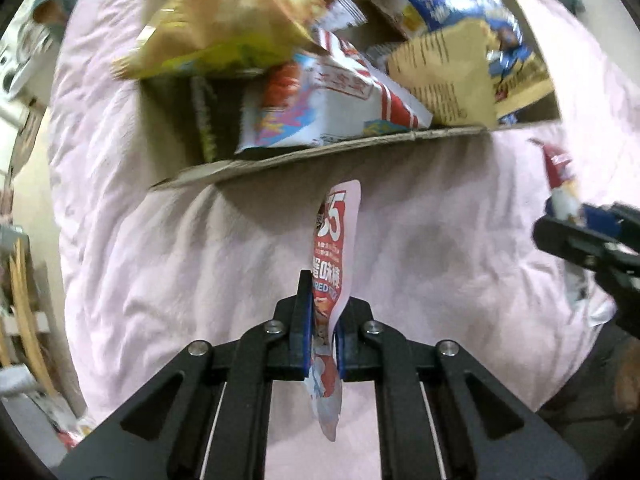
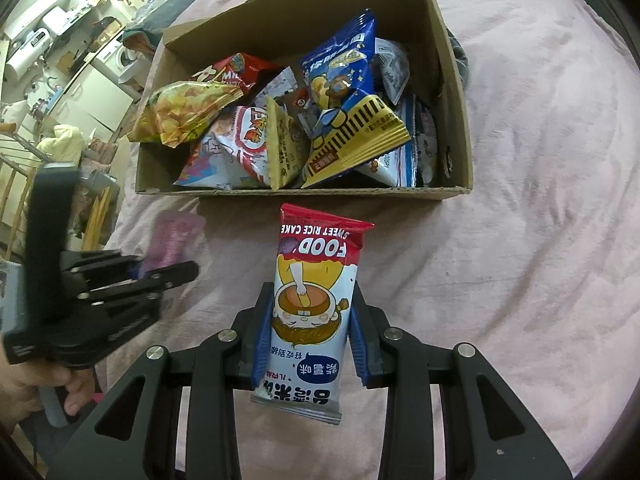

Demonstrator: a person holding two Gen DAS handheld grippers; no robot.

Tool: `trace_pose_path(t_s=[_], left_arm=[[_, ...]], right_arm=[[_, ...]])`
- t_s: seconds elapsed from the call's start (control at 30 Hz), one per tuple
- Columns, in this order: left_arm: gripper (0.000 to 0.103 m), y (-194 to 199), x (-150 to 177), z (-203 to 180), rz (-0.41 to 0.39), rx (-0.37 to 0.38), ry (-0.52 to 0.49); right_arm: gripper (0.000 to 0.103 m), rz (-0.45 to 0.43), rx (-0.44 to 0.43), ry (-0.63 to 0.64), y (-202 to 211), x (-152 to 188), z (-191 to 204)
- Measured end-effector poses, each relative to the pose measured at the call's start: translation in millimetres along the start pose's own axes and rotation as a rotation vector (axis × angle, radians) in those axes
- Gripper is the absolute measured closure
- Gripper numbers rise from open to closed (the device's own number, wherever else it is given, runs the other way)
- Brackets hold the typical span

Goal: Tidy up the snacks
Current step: 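Carry the wafer packet and rice cake stick over the box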

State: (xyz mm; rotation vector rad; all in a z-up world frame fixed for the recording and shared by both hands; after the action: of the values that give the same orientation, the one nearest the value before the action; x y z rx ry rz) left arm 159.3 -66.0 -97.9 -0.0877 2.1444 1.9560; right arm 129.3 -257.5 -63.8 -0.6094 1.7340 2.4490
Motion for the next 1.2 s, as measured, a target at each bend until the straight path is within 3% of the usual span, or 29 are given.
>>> trace_pose_path(t_s=[0.23,0.37,0.5,0.9,1.07,1.2], left_arm=[[0.097,42.2,6.7,25.7,-0.102,0.048,0.110],[0.097,54.8,24.5,28.8,-0.175,0.064,0.138],[0.097,75.6,16.0,38.2,-0.244,0.095,0.177],[0.097,102.0,-63.3,29.3,-0.332,0.186,0.190],[0.096,101.3,-98.2,11.8,-0.360,0.176,0.158],[0.096,86.8,-115.2,-1.1,-0.347,0.147,0.133]], right_arm=[[0.068,-0.049,-0.031,0.005,11.4,1.2,7.2],[0.068,-0.120,-0.057,0.007,26.6,-2.0,11.8],[0.068,-0.195,-0.069,-0.001,40.6,-12.2,14.7],[0.068,-0.251,-0.047,0.008,46.1,-89.6,18.4],[0.068,-0.280,-0.010,0.018,36.9,-124.8,11.3],[0.068,-0.284,-0.046,-0.014,20.7,-135.4,-1.1]])
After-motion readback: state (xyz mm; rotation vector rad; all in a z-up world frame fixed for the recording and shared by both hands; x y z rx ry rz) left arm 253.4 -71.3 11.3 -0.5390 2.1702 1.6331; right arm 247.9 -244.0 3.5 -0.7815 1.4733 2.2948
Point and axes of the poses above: each gripper's, at about its wrist camera, not at the fingertips, and y roughly against the way its jaws point, z to its left, x to its underside, the point moved 2 cm from there along -y, roughly the way its jaws point, and after that the axes turned 6 degrees about y, right-handed, at the moved point
